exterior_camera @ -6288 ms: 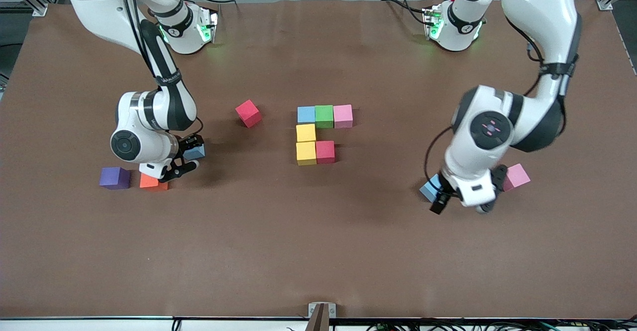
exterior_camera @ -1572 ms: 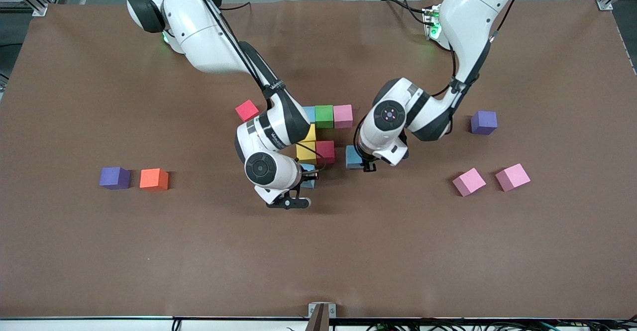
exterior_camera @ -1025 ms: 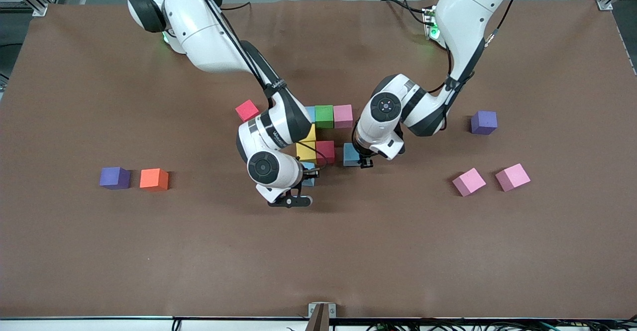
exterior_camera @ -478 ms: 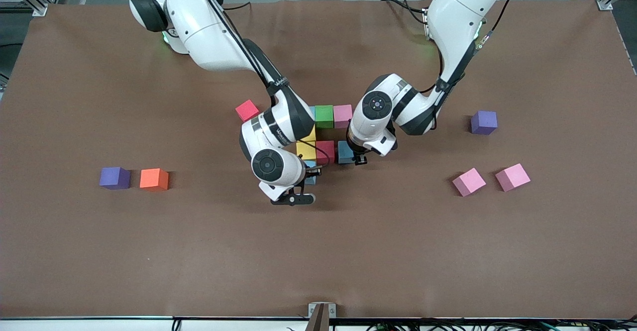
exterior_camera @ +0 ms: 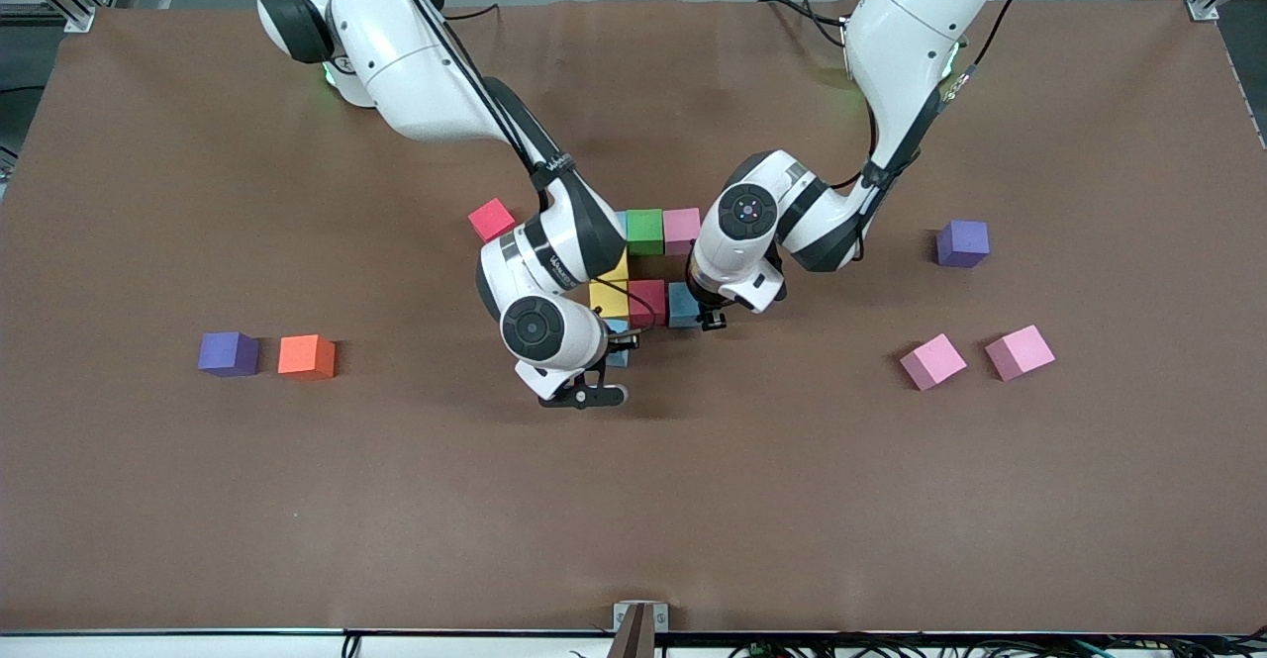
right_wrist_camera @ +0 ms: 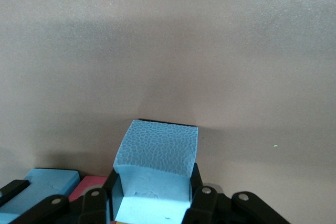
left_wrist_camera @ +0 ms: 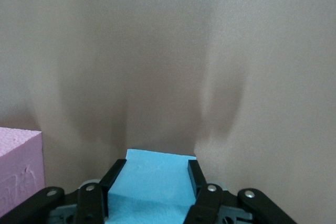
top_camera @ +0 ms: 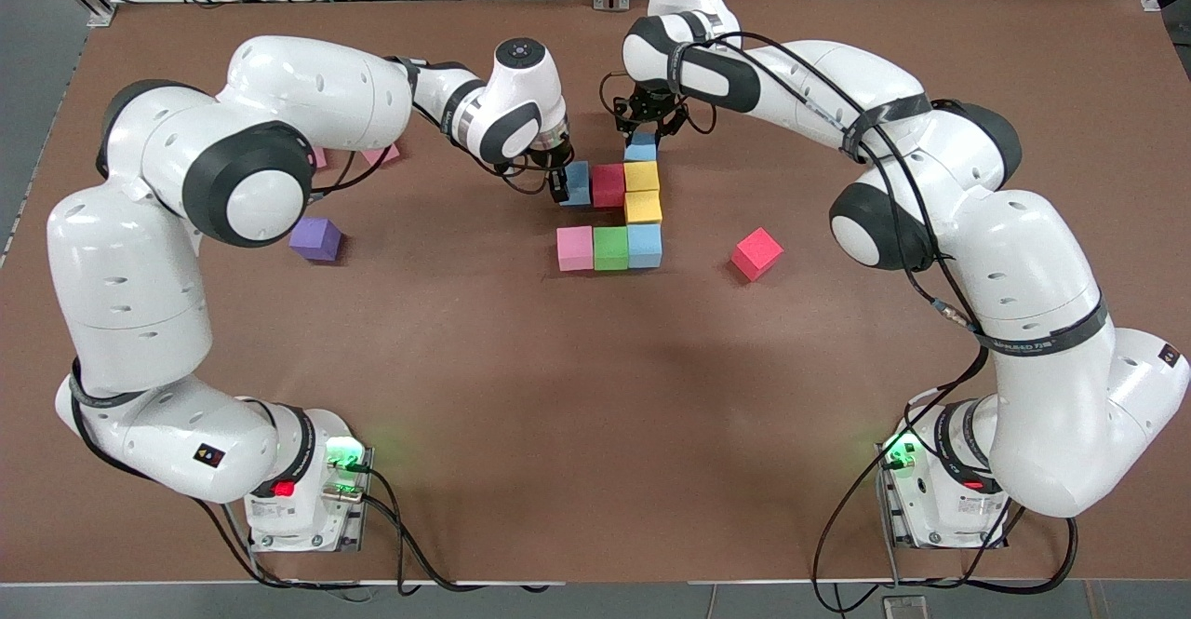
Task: Arrange 11 blocks into digit 3
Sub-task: 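Open both grippers and lift them away from the blocks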
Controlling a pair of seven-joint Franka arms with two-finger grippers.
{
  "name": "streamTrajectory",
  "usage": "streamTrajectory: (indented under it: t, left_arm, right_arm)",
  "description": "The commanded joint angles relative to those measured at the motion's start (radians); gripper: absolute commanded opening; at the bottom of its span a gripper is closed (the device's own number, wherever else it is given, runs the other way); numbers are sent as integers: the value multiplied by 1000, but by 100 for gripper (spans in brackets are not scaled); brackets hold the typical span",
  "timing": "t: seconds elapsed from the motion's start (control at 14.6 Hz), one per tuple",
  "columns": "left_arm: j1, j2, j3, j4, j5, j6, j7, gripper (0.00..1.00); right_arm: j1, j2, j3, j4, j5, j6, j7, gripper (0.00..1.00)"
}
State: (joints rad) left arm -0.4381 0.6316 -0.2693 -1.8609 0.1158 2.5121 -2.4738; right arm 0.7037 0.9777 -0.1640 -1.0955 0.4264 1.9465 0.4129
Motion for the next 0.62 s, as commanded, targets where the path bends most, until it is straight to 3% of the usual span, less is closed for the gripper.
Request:
streamTrajectory:
  t: [0.0,0.21,0.34,0.41,0.48,0.55]
  left_arm:
    - [-20,16,7,20,22,7,-22,54]
    - [-22,23,7,29,22,7,-22,58]
    - [-21,23,7,32,22,7,-20,66]
    - [-21,23,7,35,24,7,-19,75]
    - [-21,23,10,39,24,5,-17,94]
    - [-19,22,10,42,24,5,-16,100]
  right_arm:
    - [11,15,-9,9,-31,-8,-2,53]
    - [11,15,-9,8,-37,-8,-2,54]
    - [11,15,-9,6,-35,-8,-2,54]
    - [11,16,-9,6,-35,-8,0,54]
    - [11,15,-9,6,-35,-8,0,54]
    - [11,15,-9,6,-35,-8,0,54]
